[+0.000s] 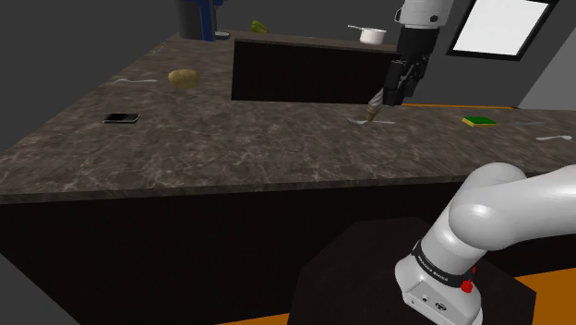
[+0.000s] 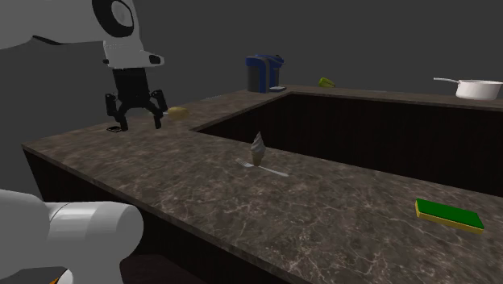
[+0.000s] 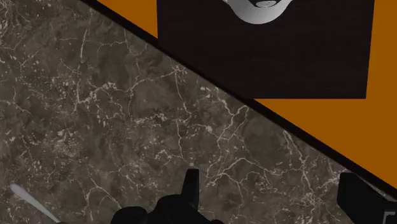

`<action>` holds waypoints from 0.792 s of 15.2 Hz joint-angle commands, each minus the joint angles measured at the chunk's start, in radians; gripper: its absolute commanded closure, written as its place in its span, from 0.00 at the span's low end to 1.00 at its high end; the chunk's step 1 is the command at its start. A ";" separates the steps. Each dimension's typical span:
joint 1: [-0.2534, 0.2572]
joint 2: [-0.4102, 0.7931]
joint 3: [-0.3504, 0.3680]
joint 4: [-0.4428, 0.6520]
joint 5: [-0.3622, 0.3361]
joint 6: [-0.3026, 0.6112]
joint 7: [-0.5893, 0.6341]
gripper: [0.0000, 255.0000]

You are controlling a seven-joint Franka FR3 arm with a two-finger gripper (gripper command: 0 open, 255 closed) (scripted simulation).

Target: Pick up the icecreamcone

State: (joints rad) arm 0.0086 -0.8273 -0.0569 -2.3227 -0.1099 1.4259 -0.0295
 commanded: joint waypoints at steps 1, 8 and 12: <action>0.000 0.000 0.000 0.000 0.000 0.000 0.000 0.00; -0.069 0.077 -0.125 -0.048 -0.016 0.276 0.023 0.00; -0.099 0.140 -0.200 -0.057 -0.008 0.432 0.028 0.00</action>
State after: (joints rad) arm -0.0837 -0.7077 -0.2376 -2.3786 -0.1213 1.8124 -0.0030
